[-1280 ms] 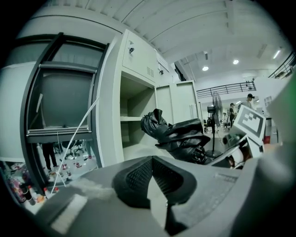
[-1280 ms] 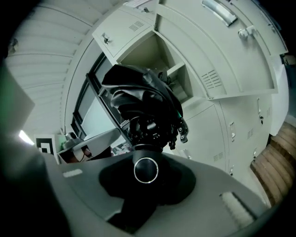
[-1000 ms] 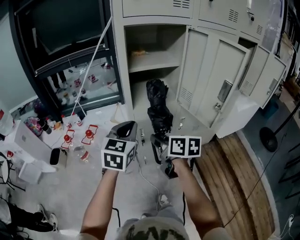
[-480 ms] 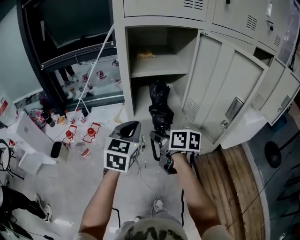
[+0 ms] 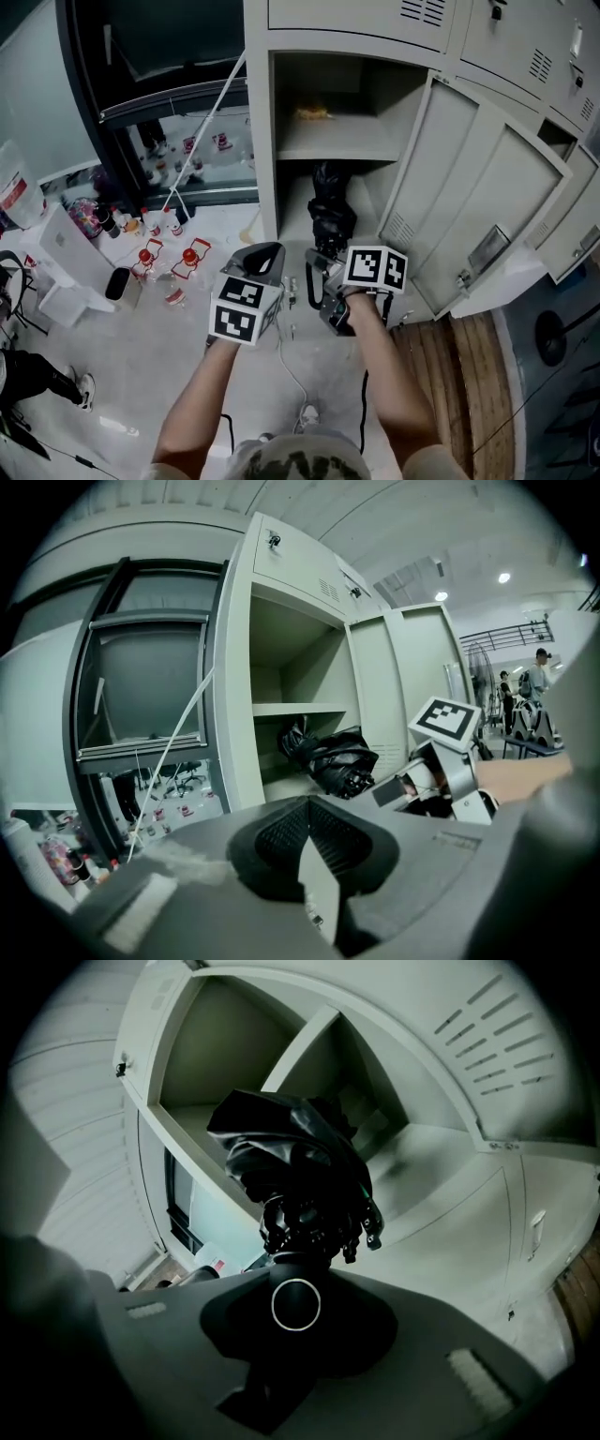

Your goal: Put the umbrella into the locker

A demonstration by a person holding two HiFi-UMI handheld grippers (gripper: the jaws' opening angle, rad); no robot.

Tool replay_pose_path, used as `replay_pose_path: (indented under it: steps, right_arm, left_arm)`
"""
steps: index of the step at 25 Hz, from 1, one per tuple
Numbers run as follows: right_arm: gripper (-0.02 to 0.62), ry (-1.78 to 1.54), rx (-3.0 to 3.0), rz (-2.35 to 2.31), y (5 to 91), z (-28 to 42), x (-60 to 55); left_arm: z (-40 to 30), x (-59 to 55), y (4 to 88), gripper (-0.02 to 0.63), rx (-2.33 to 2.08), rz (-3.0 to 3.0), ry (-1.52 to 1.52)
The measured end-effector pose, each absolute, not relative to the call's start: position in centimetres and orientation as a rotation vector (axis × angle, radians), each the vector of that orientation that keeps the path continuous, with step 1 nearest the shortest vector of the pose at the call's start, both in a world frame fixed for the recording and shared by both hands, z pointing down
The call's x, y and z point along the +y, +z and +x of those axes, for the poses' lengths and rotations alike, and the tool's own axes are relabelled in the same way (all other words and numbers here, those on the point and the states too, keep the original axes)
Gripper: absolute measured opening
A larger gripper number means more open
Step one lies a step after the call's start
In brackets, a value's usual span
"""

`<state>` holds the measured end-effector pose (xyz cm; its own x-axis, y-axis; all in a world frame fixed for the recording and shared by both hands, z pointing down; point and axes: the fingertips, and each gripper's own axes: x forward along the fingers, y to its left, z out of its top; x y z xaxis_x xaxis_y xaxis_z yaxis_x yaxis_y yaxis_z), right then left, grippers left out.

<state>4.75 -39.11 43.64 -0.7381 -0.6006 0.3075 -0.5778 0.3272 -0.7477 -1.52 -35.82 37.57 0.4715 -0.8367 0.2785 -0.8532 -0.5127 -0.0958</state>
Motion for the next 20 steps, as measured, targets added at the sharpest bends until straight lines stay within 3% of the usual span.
replay_pose_path:
  steps: [20]
  right_arm:
    - [0.092, -1.437, 2.548, -1.115, 43.4, 2.0, -49.0]
  left_arm:
    - [-5.4, -39.4, 38.7, 0.005, -1.681, 2.540, 0.504]
